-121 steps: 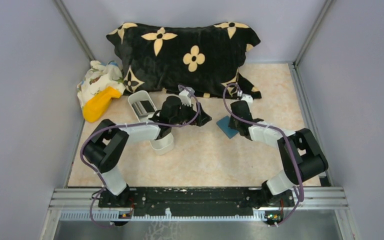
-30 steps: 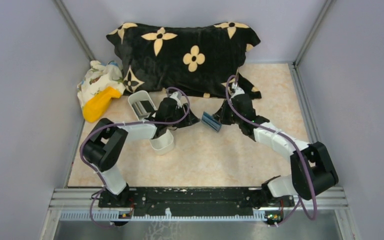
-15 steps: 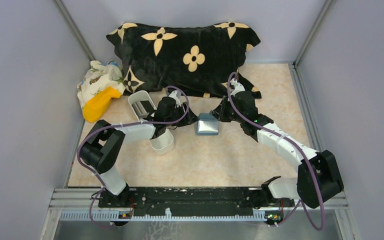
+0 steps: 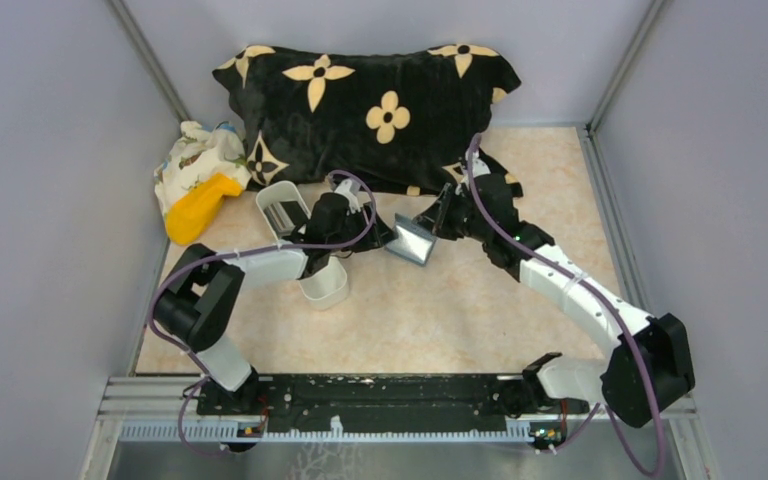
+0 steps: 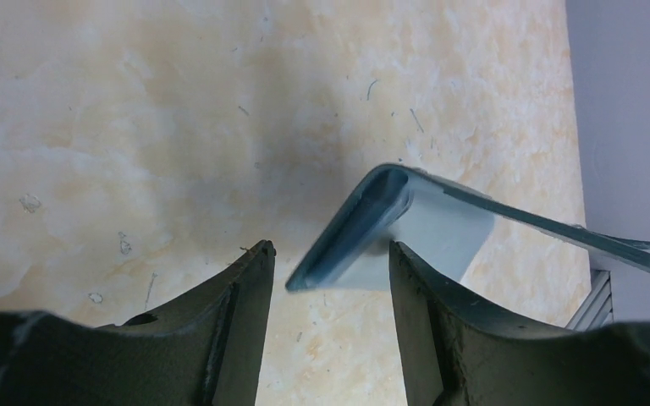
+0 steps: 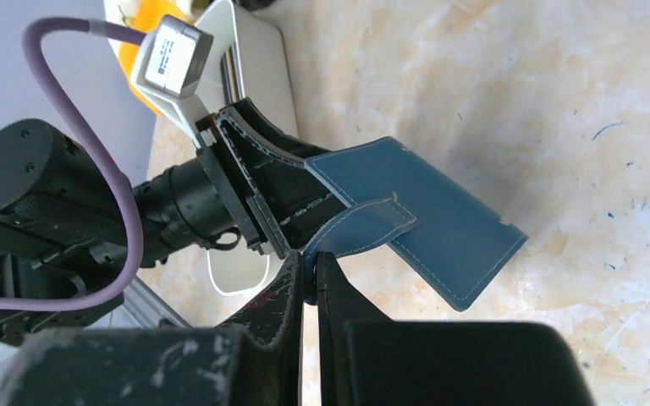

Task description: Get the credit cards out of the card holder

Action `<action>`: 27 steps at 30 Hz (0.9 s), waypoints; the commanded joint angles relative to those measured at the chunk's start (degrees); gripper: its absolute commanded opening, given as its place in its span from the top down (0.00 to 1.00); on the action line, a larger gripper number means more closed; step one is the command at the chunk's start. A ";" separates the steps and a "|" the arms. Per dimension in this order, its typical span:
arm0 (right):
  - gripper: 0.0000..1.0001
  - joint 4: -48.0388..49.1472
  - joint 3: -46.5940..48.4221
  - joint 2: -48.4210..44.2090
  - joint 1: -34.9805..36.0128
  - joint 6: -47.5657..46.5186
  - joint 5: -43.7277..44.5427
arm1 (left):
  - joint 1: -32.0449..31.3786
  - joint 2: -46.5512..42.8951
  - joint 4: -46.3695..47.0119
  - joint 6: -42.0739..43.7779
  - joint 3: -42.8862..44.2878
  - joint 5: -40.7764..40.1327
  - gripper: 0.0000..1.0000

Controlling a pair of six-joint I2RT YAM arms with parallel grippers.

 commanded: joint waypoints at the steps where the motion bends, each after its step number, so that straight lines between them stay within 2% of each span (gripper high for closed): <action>1: 1.00 -1.07 3.79 -2.93 0.32 1.96 2.75 | 0.35 -2.57 1.01 0.79 -0.55 -0.15 0.42; 2: 1.00 -1.31 3.65 -2.71 0.32 1.43 3.74 | 0.35 -2.50 1.06 0.73 -0.53 -0.10 0.41; 7: 0.59 -2.57 3.85 0.93 -0.04 -3.30 9.43 | 0.35 -2.02 1.19 0.68 -0.59 0.30 0.41; 8: 0.54 -2.45 3.73 2.09 -0.34 -4.41 11.71 | 0.35 -1.99 1.19 0.70 -0.63 0.21 0.41; 13: 0.50 -1.87 3.53 6.74 -2.13 -10.48 18.48 | 0.35 -1.91 1.11 0.96 -1.10 0.15 0.42; 19: 0.40 2.39 1.85 7.23 -0.75 -22.74 11.89 | 0.44 -1.09 1.48 0.94 -1.35 0.30 0.41; 24: 0.24 0.10 2.82 8.96 7.96 -39.03 14.20 | 0.57 -0.90 1.08 1.11 -1.00 -0.05 0.41; 27: 0.18 -0.85 2.85 10.28 14.02 -47.57 18.68 | 0.83 -3.67 1.31 0.68 -2.93 -4.23 0.41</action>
